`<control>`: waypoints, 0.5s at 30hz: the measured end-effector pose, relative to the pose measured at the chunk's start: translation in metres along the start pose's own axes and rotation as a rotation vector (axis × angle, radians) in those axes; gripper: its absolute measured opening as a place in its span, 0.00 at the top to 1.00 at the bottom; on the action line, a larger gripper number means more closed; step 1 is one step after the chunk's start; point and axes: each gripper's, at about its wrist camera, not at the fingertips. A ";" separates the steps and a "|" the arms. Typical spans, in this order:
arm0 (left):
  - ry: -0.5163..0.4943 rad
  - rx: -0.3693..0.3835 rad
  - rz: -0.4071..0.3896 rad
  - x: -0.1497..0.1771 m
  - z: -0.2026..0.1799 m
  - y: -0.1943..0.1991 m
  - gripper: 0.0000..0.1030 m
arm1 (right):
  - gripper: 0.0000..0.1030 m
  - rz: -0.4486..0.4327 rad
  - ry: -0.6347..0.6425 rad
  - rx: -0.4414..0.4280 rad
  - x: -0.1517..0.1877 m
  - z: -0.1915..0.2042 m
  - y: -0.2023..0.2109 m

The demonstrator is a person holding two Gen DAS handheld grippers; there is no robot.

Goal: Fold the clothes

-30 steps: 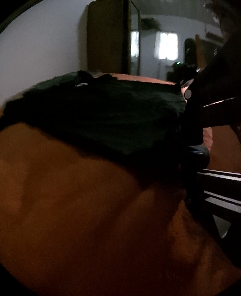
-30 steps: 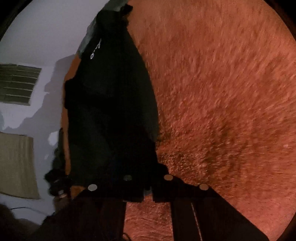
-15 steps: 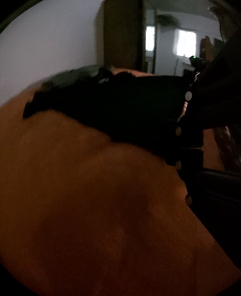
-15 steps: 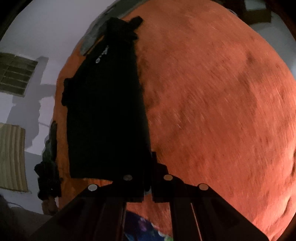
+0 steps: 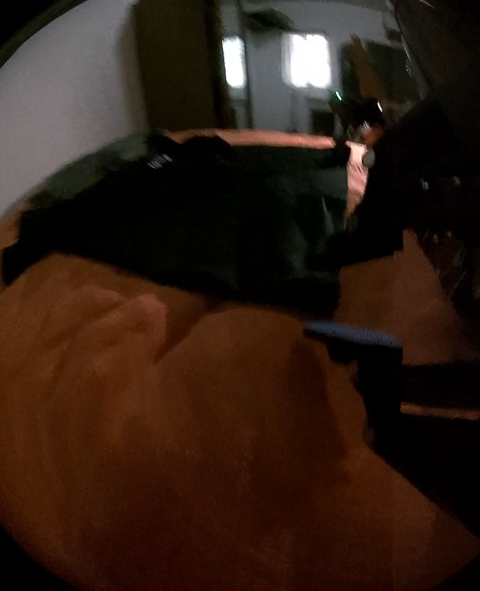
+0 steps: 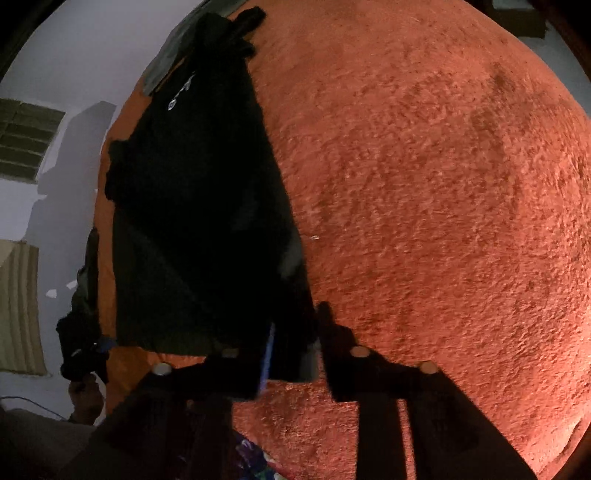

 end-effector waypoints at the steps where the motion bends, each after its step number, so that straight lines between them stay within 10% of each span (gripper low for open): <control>1: 0.010 0.017 0.021 -0.002 0.001 -0.007 0.62 | 0.73 0.002 -0.009 -0.011 0.000 -0.002 0.000; 7: 0.048 0.129 0.042 -0.004 0.003 -0.031 0.65 | 0.73 0.002 -0.031 -0.070 0.006 -0.002 -0.005; 8: 0.053 0.133 0.039 -0.005 -0.001 -0.036 0.95 | 0.73 -0.002 -0.033 -0.081 0.007 0.000 -0.010; 11: 0.060 0.096 -0.004 0.005 0.011 -0.025 0.95 | 0.98 -0.017 -0.023 -0.049 0.010 0.012 -0.022; 15: 0.074 -0.001 -0.038 0.012 0.000 0.003 0.95 | 0.97 -0.080 -0.005 -0.013 0.015 0.021 -0.007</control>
Point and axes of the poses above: each gripper's, at about its wrist camera, not at the fingertips, and y roughly against the way its jaws point, z to its left, x to its underside, and after that the axes turned 1 degree about x, right-handed
